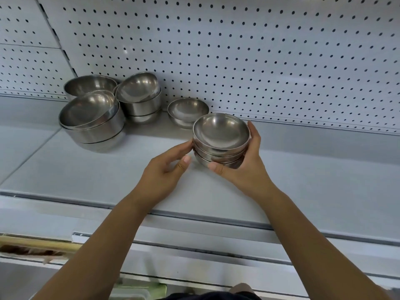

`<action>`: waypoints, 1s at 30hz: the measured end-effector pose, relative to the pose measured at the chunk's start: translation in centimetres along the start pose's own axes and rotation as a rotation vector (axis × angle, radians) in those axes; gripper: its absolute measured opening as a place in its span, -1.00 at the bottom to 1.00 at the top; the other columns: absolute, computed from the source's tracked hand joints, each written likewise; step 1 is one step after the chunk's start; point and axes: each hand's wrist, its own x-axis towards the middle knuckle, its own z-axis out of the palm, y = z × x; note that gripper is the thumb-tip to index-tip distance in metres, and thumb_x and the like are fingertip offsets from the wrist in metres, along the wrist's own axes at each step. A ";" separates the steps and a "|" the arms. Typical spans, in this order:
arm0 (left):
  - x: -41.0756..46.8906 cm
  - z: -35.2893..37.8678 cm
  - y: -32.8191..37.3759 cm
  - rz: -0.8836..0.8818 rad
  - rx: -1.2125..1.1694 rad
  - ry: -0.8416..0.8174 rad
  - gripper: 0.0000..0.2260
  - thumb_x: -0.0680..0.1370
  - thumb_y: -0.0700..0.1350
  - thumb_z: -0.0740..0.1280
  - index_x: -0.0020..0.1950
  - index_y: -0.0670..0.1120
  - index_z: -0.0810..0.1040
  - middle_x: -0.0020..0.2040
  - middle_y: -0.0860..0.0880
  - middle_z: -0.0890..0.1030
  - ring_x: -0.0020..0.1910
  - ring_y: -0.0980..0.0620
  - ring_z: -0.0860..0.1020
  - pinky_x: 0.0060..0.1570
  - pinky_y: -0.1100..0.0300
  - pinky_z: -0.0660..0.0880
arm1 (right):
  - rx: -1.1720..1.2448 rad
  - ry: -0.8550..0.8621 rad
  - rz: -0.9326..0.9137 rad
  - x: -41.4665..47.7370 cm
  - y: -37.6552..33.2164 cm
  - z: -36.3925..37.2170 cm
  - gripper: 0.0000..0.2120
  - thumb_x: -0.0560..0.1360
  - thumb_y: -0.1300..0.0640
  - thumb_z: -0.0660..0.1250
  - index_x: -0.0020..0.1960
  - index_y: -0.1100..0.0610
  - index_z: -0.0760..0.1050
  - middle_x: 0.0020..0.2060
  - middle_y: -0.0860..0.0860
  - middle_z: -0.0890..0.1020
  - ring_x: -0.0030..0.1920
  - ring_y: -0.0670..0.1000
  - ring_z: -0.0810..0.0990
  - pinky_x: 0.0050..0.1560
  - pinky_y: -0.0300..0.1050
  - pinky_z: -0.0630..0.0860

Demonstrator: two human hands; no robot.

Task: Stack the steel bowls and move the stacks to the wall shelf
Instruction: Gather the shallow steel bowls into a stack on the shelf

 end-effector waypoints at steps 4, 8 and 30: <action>0.5 -0.2 0.8 -0.014 -0.062 0.110 -0.71 0.68 -0.03 0.29 0.40 0.02 0.55 0.22 0.16 0.69 0.25 0.15 0.62 0.31 0.23 0.49 | 0.013 0.047 -0.013 -0.2 -0.4 0.0 0.21 0.27 -0.03 0.71 0.58 -0.31 -0.11 0.51 -0.21 0.34 0.46 -0.25 0.40 0.46 -0.12 0.42; 3.2 -1.2 0.6 -0.143 -0.236 0.397 -0.75 0.68 0.01 0.31 0.34 0.01 0.57 0.18 0.07 0.70 0.16 0.12 0.66 0.22 0.08 0.56 | 0.017 0.098 -0.001 -0.4 -0.6 -0.3 0.15 0.24 0.00 0.72 0.51 -0.37 -0.01 0.38 -0.41 0.38 0.36 -0.32 0.47 0.31 -0.32 0.47; 11.3 -1.0 -2.7 -0.123 0.068 0.327 -0.60 0.51 -0.08 0.54 0.32 -0.05 0.55 0.20 -0.05 0.60 0.22 0.02 0.54 0.15 0.22 0.48 | 0.069 0.269 0.038 0.0 -0.1 -0.6 0.11 0.20 0.03 0.75 0.45 -0.36 0.07 0.40 -0.28 0.39 0.39 -0.20 0.49 0.33 -0.27 0.49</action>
